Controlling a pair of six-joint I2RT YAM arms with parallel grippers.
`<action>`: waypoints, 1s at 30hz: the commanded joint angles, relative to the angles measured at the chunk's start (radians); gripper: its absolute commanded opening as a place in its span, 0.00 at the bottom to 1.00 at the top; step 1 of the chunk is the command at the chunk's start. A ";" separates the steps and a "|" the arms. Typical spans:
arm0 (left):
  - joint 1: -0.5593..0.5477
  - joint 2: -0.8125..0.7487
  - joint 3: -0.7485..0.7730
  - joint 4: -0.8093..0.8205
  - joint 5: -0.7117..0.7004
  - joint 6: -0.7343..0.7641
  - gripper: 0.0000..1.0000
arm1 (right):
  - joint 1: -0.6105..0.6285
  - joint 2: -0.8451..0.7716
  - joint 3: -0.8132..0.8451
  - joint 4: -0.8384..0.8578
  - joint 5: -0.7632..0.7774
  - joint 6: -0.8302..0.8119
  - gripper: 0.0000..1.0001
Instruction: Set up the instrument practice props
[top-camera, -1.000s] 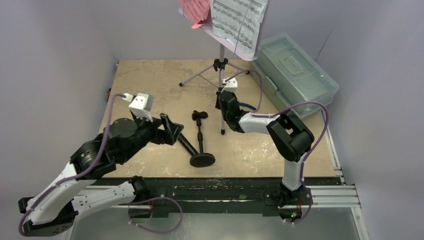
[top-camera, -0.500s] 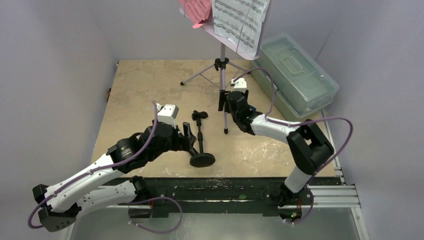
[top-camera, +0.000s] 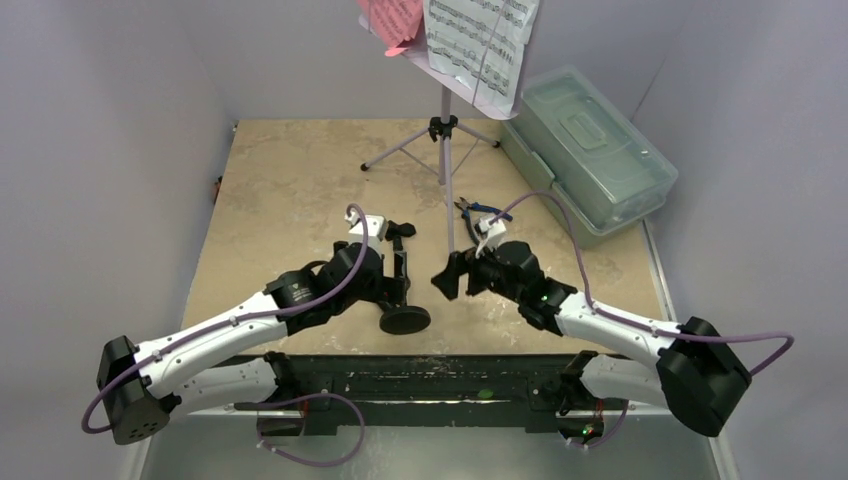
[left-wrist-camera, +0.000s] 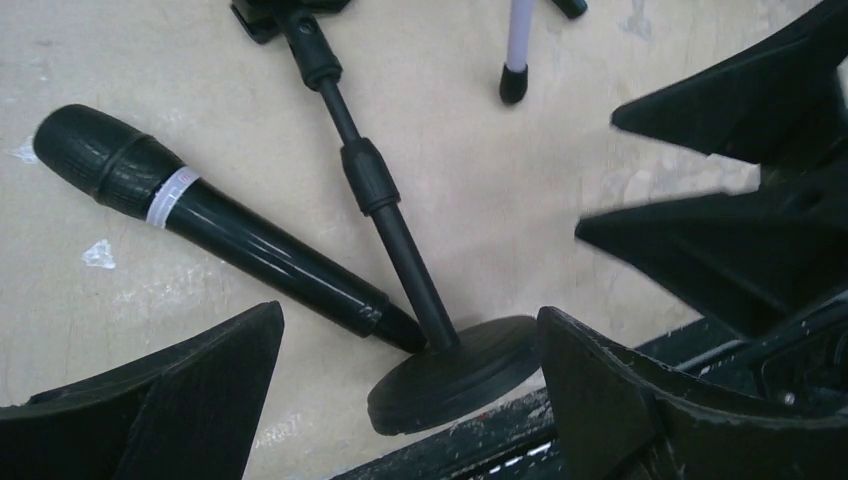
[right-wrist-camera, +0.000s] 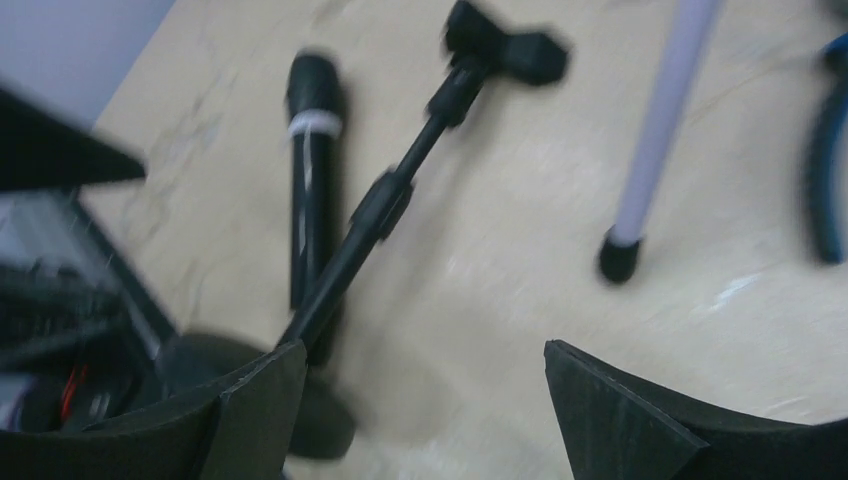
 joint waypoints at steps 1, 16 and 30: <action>0.002 -0.066 -0.035 0.101 0.114 0.128 0.99 | 0.004 -0.060 -0.128 0.226 -0.546 -0.083 0.93; 0.006 -0.115 0.053 0.012 -0.014 -0.107 1.00 | 0.264 0.200 0.016 0.167 -0.238 -0.317 0.81; 0.247 -0.097 0.210 -0.138 -0.003 -0.130 1.00 | 0.488 0.047 0.084 0.028 0.274 -0.440 0.00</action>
